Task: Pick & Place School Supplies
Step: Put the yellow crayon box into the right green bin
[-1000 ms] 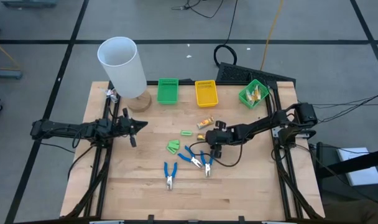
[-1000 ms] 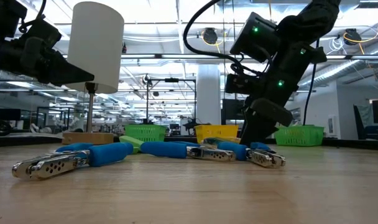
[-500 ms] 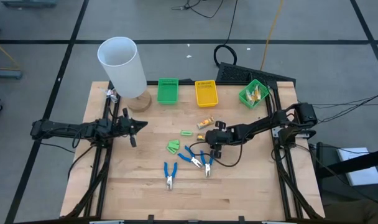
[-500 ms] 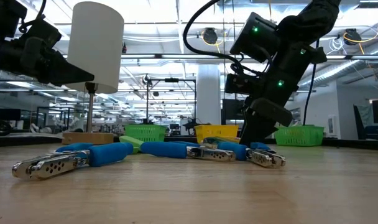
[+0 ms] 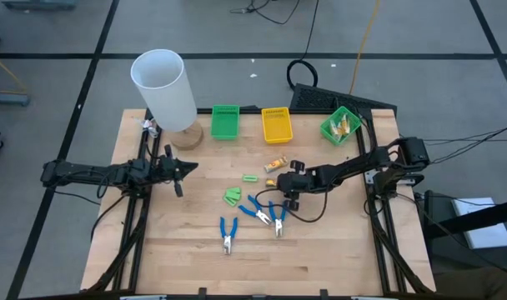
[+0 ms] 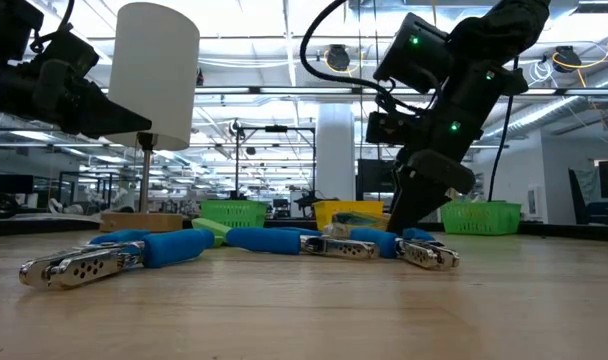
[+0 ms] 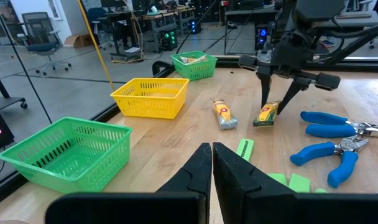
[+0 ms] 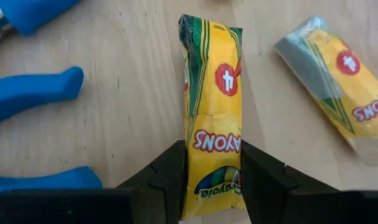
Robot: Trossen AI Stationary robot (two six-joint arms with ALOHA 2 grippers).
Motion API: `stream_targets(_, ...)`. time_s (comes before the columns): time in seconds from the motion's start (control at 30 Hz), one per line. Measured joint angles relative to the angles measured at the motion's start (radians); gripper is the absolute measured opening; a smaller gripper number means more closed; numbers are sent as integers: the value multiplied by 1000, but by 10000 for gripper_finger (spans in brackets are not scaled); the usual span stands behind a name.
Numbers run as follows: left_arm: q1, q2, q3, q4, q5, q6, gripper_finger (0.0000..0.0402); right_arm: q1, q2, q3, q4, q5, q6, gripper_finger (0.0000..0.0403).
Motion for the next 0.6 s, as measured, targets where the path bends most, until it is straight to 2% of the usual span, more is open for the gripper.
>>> stream_targets(0.37, 0, 0, 0, 0, 0, 0, 21, 0, -1, 1, 0, 3, 0, 123)
stream_targets(0.6, 0, 0, 0, 0, 0, 0, 21, 0, -49, 2, -8, 2, 10, 123)
